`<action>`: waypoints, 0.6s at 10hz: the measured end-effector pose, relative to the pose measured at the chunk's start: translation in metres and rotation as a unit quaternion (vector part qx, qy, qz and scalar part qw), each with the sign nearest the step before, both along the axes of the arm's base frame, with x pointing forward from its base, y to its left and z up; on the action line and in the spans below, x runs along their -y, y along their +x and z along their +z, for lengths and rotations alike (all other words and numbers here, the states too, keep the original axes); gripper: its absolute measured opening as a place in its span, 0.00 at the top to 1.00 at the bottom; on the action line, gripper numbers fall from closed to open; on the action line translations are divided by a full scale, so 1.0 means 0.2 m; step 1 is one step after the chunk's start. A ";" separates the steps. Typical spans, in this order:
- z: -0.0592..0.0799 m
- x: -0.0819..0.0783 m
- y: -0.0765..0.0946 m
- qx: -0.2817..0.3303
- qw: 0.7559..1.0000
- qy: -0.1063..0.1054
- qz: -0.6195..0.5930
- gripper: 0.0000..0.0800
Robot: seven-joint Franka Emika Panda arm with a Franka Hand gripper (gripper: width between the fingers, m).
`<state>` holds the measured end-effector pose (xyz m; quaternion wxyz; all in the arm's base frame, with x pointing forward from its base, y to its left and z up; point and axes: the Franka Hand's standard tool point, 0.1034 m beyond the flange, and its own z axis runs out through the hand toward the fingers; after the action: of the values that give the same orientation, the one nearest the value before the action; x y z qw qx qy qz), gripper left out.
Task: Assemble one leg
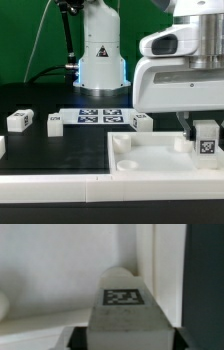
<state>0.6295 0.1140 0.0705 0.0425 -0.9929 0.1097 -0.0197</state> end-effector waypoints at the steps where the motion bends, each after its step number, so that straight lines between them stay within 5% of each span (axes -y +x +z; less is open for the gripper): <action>1: 0.00 0.01 0.00 -0.005 0.999 0.011 -0.053 0.64; 6: 0.00 0.02 -0.01 -0.030 0.954 0.029 -0.297 0.64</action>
Offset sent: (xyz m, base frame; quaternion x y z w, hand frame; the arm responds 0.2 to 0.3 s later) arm -0.0051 -0.0032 0.0014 0.0314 -0.0030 0.3123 0.9495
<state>0.6275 0.1109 0.0698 0.0606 -0.9137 0.4019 0.0011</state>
